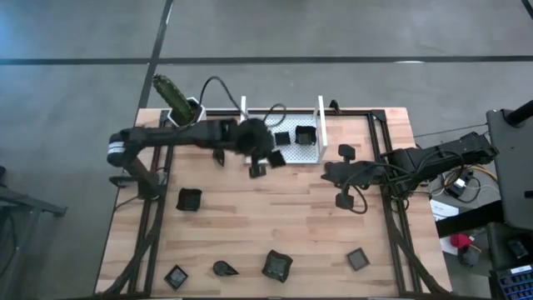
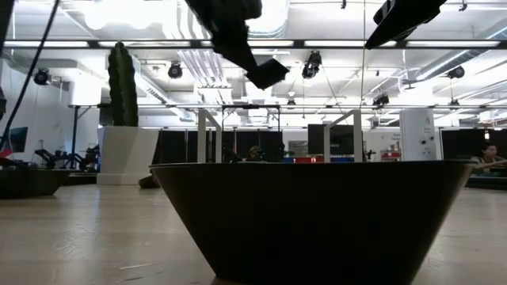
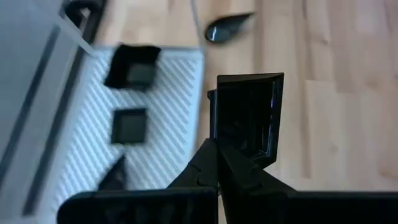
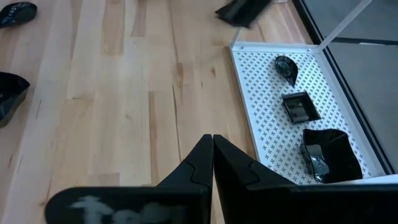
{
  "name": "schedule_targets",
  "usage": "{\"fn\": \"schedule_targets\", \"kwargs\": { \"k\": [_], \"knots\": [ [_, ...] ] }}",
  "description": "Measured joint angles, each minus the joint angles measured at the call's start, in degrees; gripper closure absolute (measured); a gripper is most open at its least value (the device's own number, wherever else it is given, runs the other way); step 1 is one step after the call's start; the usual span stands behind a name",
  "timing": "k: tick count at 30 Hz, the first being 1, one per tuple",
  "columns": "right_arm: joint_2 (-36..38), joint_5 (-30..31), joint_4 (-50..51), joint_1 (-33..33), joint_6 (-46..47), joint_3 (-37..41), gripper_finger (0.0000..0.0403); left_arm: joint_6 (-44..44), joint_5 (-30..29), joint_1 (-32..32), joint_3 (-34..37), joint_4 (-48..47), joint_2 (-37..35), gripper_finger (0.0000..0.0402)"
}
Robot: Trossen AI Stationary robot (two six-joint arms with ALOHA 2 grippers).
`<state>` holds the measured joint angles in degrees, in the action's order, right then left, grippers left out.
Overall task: Pick & Place Mini shaped plates
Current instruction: Stack the black square plate on top of the black square plate on the shelf
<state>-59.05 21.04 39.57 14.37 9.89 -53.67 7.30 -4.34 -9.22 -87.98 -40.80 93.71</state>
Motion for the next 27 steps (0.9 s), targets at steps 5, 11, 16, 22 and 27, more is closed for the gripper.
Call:
{"fn": "schedule_targets", "kwargs": {
  "k": [5, 11, 16, 22, 27],
  "knots": [
    [0.0, 0.0, -0.01, 0.0, 0.0, 0.0, 0.0394, 5.76, 5.87, -6.57, -7.01, -1.66, 6.56, 0.0401],
    [0.0, 0.0, -0.01, 0.0, 0.01, 0.01, 0.0394, 12.97, 8.78, -13.6, -15.2, -4.83, 15.02, 0.0401],
    [0.0, 0.0, 0.02, 0.0, 0.0, 0.02, 0.0394, 14.23, 10.87, -16.8, -20.65, -4.8, 21.86, 0.0401],
    [0.0, -0.02, 0.09, 0.0, 0.0, 0.01, 0.0394, 18.16, 10.83, -18.06, -25.65, -5.78, 28.08, 0.0401],
    [0.0, -0.02, 0.11, 0.0, 0.0, 0.02, 0.0394, 18.83, 10.85, -18.06, -26.19, -5.71, 30.45, 0.0401]
  ]
}}
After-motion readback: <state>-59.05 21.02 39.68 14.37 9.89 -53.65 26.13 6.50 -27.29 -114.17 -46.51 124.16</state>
